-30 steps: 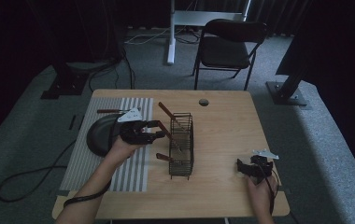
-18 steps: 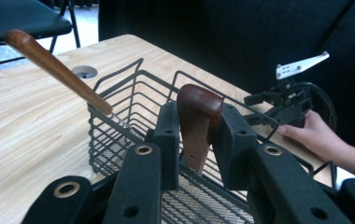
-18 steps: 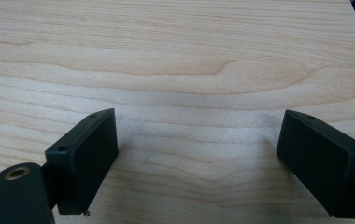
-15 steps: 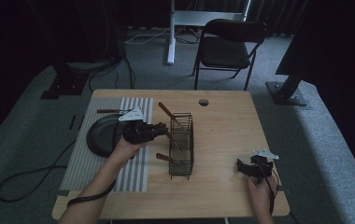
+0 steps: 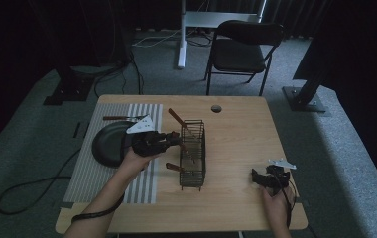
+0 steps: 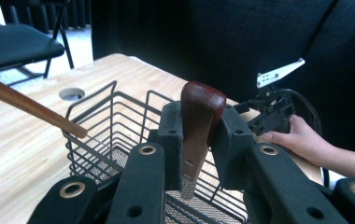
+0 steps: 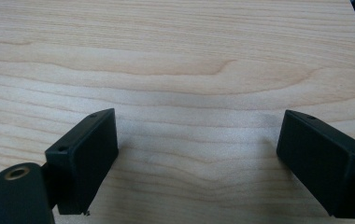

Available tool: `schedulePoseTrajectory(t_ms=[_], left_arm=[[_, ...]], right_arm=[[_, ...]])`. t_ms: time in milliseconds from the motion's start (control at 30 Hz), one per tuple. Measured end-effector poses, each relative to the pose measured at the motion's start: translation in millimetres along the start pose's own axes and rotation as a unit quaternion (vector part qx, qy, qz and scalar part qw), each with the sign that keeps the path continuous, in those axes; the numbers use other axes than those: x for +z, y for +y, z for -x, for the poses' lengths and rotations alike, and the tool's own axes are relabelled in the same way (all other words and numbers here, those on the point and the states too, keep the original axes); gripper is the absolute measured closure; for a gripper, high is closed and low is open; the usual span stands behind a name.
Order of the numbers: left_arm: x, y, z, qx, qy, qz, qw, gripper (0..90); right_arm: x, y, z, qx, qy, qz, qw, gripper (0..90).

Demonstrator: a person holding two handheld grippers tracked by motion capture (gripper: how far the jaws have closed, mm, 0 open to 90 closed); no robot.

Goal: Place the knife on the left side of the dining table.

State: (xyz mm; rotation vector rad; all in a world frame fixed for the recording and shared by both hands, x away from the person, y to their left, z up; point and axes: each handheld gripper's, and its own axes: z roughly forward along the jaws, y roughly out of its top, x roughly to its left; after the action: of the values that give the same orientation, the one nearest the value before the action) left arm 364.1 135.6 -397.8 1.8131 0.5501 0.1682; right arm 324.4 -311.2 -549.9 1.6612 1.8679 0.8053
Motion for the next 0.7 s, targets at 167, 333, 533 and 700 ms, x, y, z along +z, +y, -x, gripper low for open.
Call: schedulePoseTrajectory(t_ms=[167, 333, 533, 700], left_arm=[[-11.4, 9.8, 3.3, 0.001, 0.002, 0.014, 0.9999, 75.8], [-22.4, 18.2, 6.9, -0.001, -0.004, 0.029, 0.9996, 75.8], [-35.2, 27.5, 11.1, 0.013, 0.000, 0.036, 0.9993, 75.8], [-43.8, 33.4, 12.0, 0.015, -0.003, 0.045, 0.9989, 75.8]], right_arm=[[0.0, 0.0, 0.0, 0.000, 0.000, 0.000, 1.0000, 11.6], [0.0, 0.0, -0.1, 0.000, 0.000, 0.000, 1.0000, 11.6], [0.0, 0.0, 0.0, 0.000, 0.000, 0.000, 1.0000, 11.6], [0.0, 0.0, 0.0, 0.000, 0.000, 0.000, 1.0000, 11.6]])
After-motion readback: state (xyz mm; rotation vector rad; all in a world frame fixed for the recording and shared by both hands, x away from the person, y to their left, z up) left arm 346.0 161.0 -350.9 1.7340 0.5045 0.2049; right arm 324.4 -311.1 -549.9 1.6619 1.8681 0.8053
